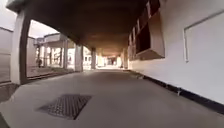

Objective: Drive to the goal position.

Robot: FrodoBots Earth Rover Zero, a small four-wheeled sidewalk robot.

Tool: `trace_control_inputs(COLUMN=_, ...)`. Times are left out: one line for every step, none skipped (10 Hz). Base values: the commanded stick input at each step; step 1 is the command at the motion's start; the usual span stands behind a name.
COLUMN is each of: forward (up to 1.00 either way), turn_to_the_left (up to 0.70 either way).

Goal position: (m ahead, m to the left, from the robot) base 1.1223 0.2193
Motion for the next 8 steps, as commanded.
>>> trace_control_inputs(forward=0.85, turn_to_the_left=0.00)
trace_control_inputs(forward=0.85, turn_to_the_left=0.00)
trace_control_inputs(forward=0.85, turn_to_the_left=0.00)
trace_control_inputs(forward=0.85, turn_to_the_left=0.00)
trace_control_inputs(forward=0.85, turn_to_the_left=0.00)
trace_control_inputs(forward=0.85, turn_to_the_left=0.00)
trace_control_inputs(forward=0.85, turn_to_the_left=0.00)
trace_control_inputs(forward=0.85, turn_to_the_left=0.00)
